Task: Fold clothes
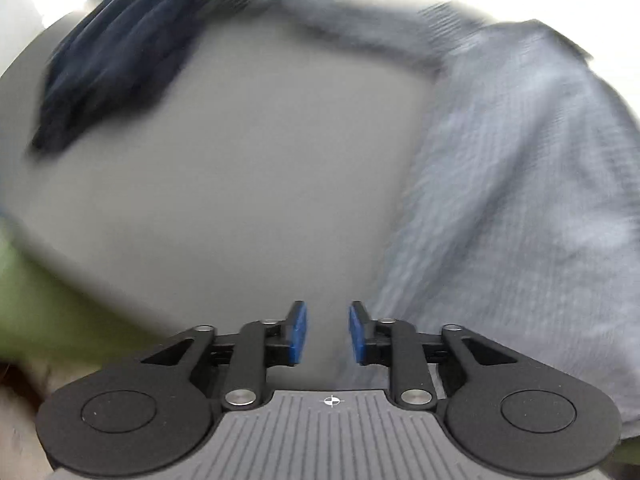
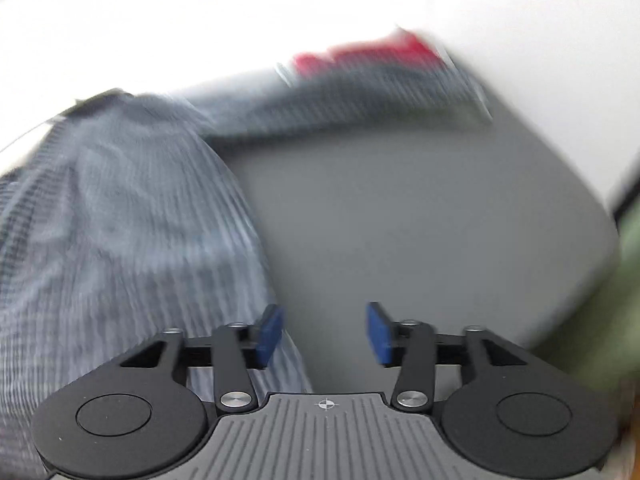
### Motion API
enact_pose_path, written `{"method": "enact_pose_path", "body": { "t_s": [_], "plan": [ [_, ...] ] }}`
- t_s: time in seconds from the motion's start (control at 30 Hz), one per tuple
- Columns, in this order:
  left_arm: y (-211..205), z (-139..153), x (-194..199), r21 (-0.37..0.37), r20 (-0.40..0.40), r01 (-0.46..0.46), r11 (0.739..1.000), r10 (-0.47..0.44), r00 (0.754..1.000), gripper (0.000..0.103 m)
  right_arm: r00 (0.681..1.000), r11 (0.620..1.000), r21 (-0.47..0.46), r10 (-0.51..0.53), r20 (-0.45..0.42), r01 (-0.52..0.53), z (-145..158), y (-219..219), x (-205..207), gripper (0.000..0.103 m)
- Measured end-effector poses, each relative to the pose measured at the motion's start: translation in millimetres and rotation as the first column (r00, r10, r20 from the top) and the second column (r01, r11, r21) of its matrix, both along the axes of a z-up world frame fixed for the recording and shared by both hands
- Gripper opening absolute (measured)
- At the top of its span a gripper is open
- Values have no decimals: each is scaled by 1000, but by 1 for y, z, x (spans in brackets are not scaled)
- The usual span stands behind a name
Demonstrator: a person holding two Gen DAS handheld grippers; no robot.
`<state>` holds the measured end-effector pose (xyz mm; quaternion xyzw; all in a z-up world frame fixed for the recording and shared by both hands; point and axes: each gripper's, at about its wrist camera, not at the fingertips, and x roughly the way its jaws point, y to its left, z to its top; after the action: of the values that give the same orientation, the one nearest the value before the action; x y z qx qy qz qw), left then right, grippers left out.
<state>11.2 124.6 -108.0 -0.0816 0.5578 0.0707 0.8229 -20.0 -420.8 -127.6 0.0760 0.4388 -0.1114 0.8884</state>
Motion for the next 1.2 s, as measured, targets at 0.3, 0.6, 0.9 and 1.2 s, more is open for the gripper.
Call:
{"method": "enact_pose_path", "body": {
  "t_s": [0.3,0.6,0.9,1.2],
  "plan": [
    [-80,-39,106,-65,52,101,993,-98,994,37,986,983,97,160,-41,-156,-56,48,96,65],
    [6,-33,81,-49,26,-115,992,116,993,47,987,999,25,-43,-153,47,-62,15,98,68],
    [174,-47,129,70,148,-273,960,260,954,62,973,973,18,229,25,-229,-15,208,127,80],
    [207,-48,193,124,393,-110,986,53,918,71,870,877,3,477,125,-481,0,469,145,81]
  ]
}}
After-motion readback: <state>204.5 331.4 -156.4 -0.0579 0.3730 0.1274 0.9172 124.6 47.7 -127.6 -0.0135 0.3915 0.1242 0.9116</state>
